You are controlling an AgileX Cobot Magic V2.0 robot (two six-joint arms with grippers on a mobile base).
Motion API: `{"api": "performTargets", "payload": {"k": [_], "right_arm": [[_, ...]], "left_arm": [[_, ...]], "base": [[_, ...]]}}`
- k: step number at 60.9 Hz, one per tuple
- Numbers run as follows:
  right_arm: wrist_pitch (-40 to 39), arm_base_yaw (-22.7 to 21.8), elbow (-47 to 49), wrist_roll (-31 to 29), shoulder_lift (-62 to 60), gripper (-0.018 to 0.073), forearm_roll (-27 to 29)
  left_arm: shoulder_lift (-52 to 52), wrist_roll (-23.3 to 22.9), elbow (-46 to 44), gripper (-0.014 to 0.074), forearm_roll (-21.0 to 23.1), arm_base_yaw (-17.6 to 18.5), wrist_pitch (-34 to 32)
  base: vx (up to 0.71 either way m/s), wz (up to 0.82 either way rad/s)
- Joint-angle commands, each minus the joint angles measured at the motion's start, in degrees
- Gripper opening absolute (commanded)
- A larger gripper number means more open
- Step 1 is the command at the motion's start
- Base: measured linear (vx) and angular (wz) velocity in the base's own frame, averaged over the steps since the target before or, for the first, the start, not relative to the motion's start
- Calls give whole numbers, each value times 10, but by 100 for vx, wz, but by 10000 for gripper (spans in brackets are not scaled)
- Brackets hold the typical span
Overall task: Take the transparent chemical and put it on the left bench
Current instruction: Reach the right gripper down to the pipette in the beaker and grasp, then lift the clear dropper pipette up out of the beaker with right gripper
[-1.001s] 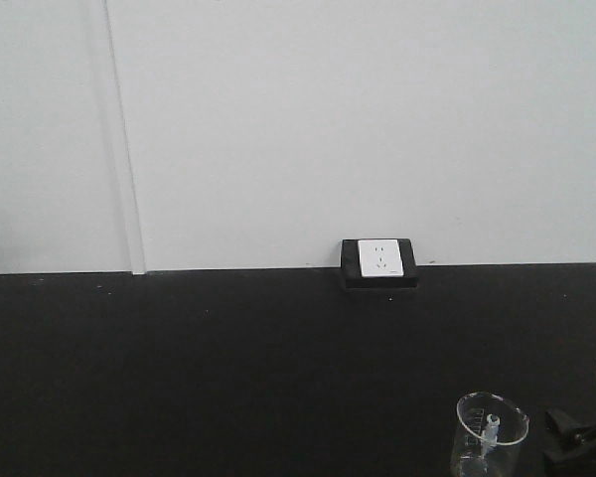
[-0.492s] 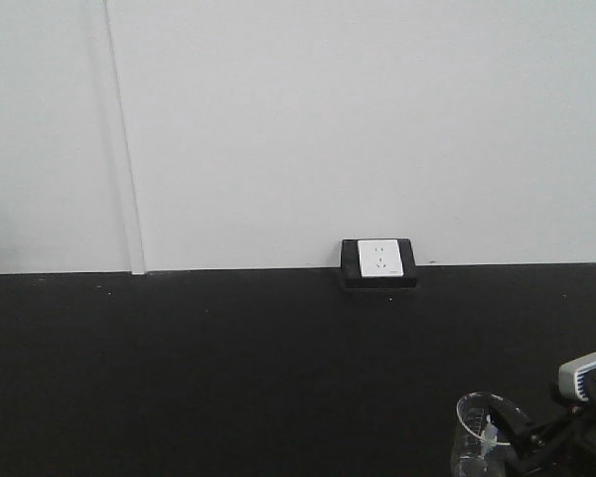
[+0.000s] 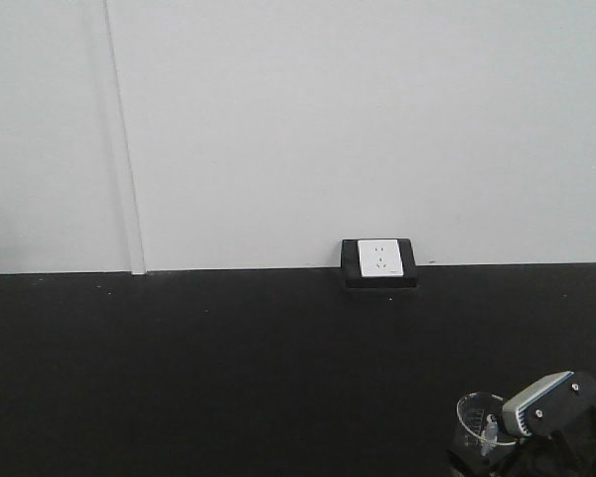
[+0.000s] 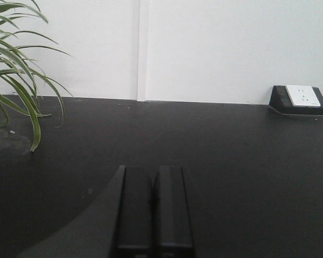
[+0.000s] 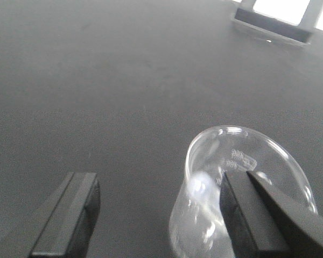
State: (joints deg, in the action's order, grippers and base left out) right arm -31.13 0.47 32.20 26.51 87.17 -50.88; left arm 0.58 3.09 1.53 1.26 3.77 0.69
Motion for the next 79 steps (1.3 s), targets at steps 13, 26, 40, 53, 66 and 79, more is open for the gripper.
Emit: {"api": "performTargets", "payload": {"k": [13, 26, 40, 53, 66, 79], "right_arm": [[-31, 0, 32, -28, 9, 444, 71], [-29, 0, 32, -27, 9, 314, 71], [-29, 0, 32, -27, -10, 115, 71], [11, 0, 32, 2, -99, -12, 71], [67, 0, -19, 98, -256, -7, 70], [65, 0, -126, 109, -422, -7, 70]], "left_arm": [[11, -4, 9, -4, 0, 1, -45], [11, -4, 9, -4, 0, 1, -45], [11, -4, 9, -4, 0, 1, -45], [11, -4, 9, -4, 0, 1, -45], [11, -4, 9, -4, 0, 1, -45], [11, -4, 9, -4, 0, 1, -45]], "base": [[0, 0], [0, 0], [0, 0], [0, 0], [0, 0], [0, 0]]}}
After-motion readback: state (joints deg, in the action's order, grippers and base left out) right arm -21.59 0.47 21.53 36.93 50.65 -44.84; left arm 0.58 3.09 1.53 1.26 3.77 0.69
